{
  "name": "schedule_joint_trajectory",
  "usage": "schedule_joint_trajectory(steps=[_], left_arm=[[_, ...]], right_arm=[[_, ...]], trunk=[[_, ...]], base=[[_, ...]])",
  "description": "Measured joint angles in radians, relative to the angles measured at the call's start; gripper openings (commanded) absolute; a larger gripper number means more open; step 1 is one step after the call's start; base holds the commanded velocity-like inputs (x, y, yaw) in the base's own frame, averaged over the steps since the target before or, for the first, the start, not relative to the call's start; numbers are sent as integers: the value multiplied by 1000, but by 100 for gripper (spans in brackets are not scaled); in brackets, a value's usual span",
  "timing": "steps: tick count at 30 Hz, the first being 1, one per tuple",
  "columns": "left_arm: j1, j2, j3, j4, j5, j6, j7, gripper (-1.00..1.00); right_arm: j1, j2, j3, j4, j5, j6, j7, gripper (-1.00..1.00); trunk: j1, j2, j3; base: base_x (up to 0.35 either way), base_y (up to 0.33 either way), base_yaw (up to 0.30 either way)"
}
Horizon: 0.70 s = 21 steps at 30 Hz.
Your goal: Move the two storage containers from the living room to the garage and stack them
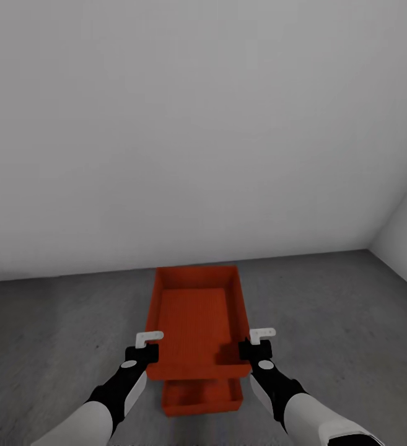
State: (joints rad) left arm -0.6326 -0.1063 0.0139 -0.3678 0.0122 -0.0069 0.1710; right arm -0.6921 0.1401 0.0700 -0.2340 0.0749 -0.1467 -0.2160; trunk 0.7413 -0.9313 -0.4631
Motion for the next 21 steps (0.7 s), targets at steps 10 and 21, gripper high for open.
schedule_joint_trajectory(steps=[10, 21], left_arm=[[0, 0, 0, -3, 0, 2, 0, -100], [0, 0, -1, -2, 0, 2, 0, -100]], right_arm=[[-1, 0, -1, 0, 0, 0, 0, -100], [0, 0, -1, 0, 0, 0, 0, -100]], trunk=[[0, 0, -16], [0, 0, -33]], base=[[0, 0, 0], [0, 0, 0]])
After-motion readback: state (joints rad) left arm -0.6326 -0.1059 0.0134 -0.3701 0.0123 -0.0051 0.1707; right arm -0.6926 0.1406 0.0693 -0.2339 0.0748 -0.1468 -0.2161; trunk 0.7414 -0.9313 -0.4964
